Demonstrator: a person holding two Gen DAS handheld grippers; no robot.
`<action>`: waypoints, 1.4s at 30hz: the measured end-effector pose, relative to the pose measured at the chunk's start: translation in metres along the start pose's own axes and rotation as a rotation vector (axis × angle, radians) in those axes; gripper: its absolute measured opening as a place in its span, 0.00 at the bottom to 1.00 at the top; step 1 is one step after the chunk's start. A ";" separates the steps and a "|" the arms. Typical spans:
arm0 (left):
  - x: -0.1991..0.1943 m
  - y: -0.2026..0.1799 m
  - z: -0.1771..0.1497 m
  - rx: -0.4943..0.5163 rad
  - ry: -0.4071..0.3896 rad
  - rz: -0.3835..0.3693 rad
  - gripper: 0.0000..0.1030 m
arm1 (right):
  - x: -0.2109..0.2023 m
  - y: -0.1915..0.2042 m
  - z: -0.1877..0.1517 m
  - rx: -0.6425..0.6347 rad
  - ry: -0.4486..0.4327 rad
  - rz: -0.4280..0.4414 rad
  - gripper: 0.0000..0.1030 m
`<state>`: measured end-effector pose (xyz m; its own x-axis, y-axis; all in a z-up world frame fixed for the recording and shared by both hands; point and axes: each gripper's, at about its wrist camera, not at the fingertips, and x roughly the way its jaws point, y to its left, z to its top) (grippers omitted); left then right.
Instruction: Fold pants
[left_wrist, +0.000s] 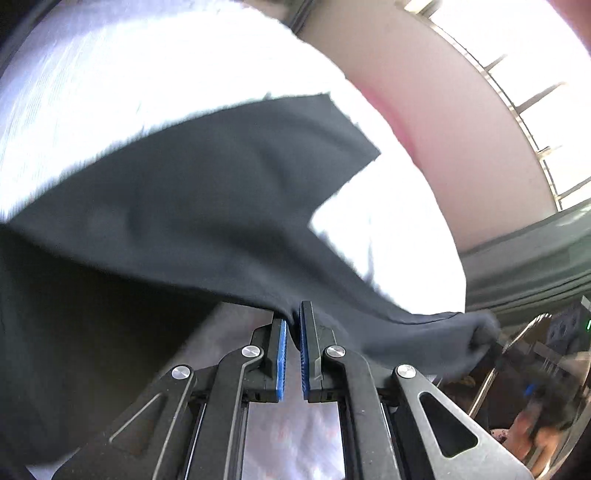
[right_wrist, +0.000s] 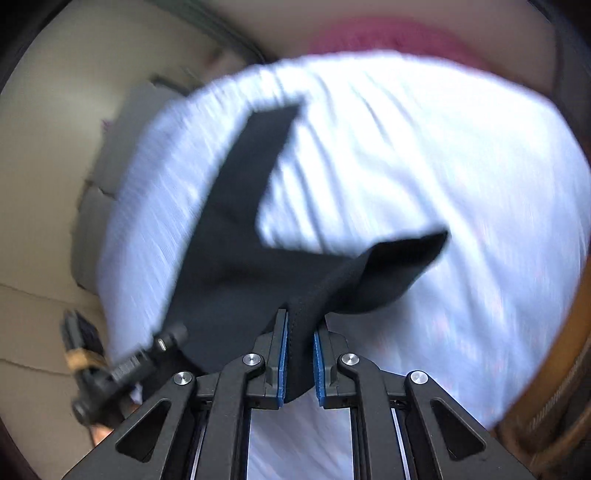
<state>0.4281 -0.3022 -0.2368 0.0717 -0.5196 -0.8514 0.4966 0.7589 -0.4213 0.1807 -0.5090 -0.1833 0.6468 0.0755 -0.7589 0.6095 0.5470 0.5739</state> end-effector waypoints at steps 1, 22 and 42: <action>-0.001 -0.002 0.012 0.007 -0.012 -0.004 0.08 | 0.003 0.011 0.027 -0.015 -0.037 0.023 0.13; 0.131 0.027 0.231 -0.010 0.082 0.272 0.10 | 0.202 0.085 0.279 -0.177 0.039 -0.012 0.14; 0.077 -0.010 0.157 0.151 -0.057 0.292 0.67 | 0.192 0.024 0.227 -0.237 0.100 -0.180 0.57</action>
<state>0.5647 -0.4114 -0.2489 0.2757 -0.3131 -0.9088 0.5704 0.8143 -0.1074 0.4235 -0.6709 -0.2458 0.4827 0.0352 -0.8751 0.5787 0.7372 0.3488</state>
